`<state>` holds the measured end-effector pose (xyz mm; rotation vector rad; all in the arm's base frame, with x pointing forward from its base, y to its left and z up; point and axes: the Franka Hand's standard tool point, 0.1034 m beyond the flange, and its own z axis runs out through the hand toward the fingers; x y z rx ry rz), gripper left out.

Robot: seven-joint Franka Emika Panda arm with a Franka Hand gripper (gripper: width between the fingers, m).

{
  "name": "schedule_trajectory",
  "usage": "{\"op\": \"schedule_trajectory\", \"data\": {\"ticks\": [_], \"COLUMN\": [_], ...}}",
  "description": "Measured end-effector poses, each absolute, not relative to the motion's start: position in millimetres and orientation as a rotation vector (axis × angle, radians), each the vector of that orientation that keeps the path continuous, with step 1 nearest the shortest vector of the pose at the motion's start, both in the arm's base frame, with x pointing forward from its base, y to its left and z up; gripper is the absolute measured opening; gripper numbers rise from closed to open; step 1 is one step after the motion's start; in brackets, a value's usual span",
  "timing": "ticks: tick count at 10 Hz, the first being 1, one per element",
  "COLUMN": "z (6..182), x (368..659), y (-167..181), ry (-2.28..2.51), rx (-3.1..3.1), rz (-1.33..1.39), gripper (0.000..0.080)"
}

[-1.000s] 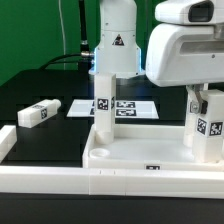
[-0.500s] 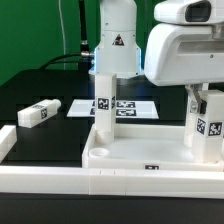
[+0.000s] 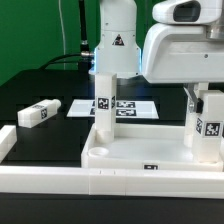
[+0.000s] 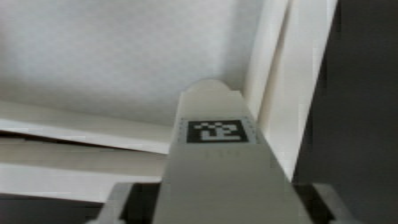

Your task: Assemble desk

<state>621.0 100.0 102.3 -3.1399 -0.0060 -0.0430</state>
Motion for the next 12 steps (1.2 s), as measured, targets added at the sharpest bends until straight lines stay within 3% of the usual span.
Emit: {"op": "schedule_trajectory", "data": {"ticks": [7, 8, 9, 10, 12], "z": [102.8, 102.5, 102.5, 102.6, 103.3], "x": [622.0, 621.9, 621.9, 621.7, 621.4], "y": [87.5, 88.5, 88.7, 90.0, 94.8], "ry": [0.658, 0.638, 0.593, 0.55, 0.348], "rx": [-3.08, -3.084, -3.093, -3.102, -3.132], "rz": [-0.048, -0.047, -0.047, -0.047, -0.049], "gripper": [0.0298, 0.0425, 0.0425, 0.0596, 0.0633]}}
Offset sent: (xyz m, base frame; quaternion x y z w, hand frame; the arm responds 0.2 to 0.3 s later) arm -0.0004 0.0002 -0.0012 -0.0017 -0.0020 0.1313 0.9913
